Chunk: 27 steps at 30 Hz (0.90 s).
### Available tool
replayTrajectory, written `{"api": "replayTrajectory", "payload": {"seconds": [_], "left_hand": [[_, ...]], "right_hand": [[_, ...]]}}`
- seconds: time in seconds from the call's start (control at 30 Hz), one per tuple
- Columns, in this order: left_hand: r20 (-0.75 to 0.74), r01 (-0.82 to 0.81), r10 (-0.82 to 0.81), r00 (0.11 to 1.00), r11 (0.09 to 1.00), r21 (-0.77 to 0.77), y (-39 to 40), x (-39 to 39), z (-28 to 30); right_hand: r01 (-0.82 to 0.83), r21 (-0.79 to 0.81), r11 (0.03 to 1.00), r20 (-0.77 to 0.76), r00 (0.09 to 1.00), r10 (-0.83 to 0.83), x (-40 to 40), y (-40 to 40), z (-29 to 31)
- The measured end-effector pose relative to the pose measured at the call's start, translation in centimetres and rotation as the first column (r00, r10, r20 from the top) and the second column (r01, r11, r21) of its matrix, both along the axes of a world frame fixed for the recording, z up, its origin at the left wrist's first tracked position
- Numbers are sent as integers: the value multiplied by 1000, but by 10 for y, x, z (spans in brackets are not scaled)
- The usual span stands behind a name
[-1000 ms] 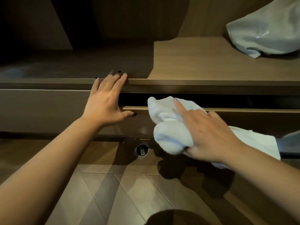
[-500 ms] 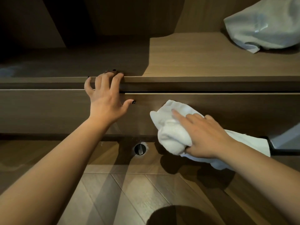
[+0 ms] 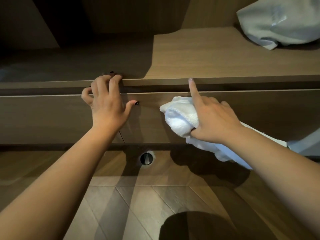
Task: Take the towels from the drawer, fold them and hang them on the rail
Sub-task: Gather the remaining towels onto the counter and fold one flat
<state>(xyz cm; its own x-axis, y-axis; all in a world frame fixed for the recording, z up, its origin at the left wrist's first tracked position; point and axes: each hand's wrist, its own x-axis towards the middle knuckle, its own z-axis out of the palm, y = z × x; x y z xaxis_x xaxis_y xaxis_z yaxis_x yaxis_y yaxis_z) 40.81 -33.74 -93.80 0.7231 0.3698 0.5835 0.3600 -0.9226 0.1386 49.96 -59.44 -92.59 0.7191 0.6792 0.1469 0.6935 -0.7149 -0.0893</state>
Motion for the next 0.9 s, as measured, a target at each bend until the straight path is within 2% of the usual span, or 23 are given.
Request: {"api": "replayTrajectory", "payload": {"seconds": [0.13,0.27,0.37,0.5,0.7,0.8,0.9], "left_hand": [[-3,35,-35,999,999,6,-21,2,6],[-22,263,-263,965,956,126,-65,26,13],[-42,348,-346,937,923,164,-95,50,13],[-94,350,-339,936,923,161,-115,69,2],[-11,313,-314,949,941,125,-126,75,-5],[-96,316,-310,946,947,52,-130,68,6],[-253,318,-324,912,946,-67,-135,58,31]], "right_hand": [[61,64,996,-59,997,-57,1,-10,5],[169,91,981,-80,984,-162,9,-32,13],[230,82,970,-78,972,-223,18,-49,16],[249,86,965,-75,967,-243,26,-67,12],[231,119,966,-32,973,-229,29,-71,3],[251,112,962,-82,967,-243,26,-69,7],[270,37,962,-256,933,-252,23,-68,21]]}}
